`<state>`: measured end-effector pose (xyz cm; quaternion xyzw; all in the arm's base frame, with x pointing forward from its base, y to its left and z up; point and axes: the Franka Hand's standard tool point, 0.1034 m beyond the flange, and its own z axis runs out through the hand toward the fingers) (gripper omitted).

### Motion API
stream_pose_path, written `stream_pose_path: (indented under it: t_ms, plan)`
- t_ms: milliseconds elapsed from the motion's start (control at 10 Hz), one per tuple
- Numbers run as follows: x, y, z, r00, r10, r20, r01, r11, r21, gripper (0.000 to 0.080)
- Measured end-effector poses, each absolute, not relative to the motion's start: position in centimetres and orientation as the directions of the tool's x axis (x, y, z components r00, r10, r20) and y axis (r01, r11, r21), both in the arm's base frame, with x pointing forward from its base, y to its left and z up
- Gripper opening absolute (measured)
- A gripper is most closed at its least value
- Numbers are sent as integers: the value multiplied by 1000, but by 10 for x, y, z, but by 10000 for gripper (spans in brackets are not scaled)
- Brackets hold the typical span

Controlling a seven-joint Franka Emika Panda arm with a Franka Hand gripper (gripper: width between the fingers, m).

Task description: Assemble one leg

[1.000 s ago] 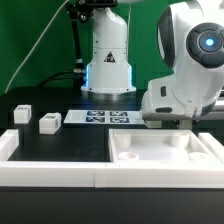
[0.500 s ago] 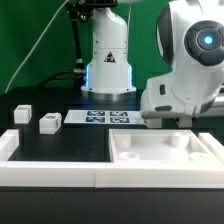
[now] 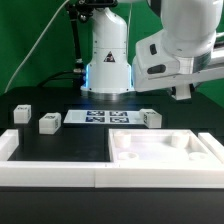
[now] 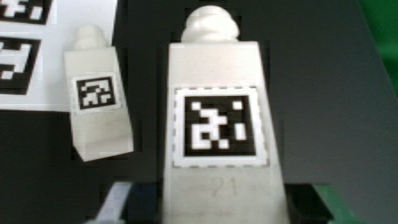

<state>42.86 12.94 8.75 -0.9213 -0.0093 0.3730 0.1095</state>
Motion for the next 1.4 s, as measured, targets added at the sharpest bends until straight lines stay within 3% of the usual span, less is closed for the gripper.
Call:
stream_pose_path:
  t_ms: [300,400,600,700,1000,1200,1400]
  plan:
    - [443,123,85,845,72,-529,-44,-978,-203,291]
    - [449,111,90,885,114,-452,10,-974,-228,291]
    - [464,106,116,932,106,-347,29,-975,-219,291]
    - [478,104,129,968,86,-236,36,-978,-207,291]
    - [481,94,124,998,24,65,34,-988,-153,291]
    - [488,91,123,966,52,252,79,-992,-97,291]
    - [507,88,136,897,63,437,96,-994,-55,291]
